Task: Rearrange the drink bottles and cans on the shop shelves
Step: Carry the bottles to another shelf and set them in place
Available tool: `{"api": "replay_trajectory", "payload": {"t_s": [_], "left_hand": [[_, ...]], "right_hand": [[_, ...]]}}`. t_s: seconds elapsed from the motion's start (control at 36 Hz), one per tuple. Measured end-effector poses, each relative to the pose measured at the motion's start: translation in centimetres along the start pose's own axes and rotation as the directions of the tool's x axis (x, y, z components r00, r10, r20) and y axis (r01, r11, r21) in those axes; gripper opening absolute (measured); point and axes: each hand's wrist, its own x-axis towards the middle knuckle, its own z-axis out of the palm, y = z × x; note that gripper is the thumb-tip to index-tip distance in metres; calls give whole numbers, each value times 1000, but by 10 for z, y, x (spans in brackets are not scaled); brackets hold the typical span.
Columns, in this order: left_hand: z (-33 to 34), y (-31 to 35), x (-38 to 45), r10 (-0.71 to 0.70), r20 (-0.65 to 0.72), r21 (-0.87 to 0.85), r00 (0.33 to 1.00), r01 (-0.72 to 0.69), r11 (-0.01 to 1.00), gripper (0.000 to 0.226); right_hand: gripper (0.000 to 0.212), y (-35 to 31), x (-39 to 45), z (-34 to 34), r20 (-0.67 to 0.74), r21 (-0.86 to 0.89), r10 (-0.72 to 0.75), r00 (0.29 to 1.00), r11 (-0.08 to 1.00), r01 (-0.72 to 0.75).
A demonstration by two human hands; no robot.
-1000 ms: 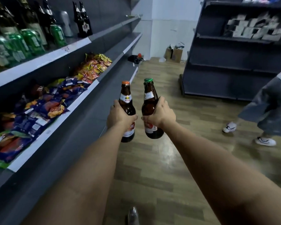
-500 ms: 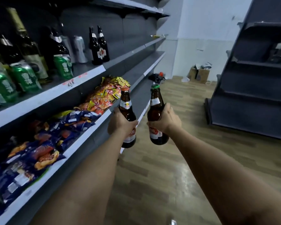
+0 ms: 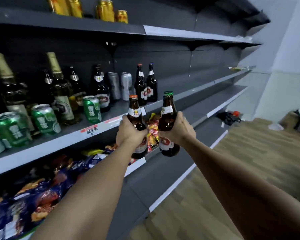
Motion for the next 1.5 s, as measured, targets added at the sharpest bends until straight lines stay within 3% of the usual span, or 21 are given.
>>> {"api": "replay_trajectory", "payload": {"t_s": [0.17, 0.28, 0.67, 0.86, 1.08, 1.5], "left_hand": [[-2, 9, 81, -47, -214, -22, 976, 43, 999, 81], [-3, 8, 133, -48, -282, -26, 958, 42, 999, 80], [34, 27, 260, -47, -281, 14, 959, 53, 998, 83], [59, 18, 291, -106, -325, 35, 940, 124, 992, 84], [79, 22, 311, -166, -396, 78, 903, 213, 974, 78], [92, 20, 316, -193, -505, 15, 841, 232, 973, 85]], "right_hand": [[82, -20, 88, 24, 28, 93, -144, 989, 986, 141], [86, -39, 142, 40, 14, 133, -163, 986, 978, 160], [82, -21, 299, 31, -99, 90, 44, 994, 995, -35], [77, -2, 367, 27, -157, 181, 37, 987, 983, -8], [72, 19, 443, 41, -42, 218, -46, 998, 975, 54], [59, 28, 514, 96, 167, 319, -242, 956, 931, 180]]}}
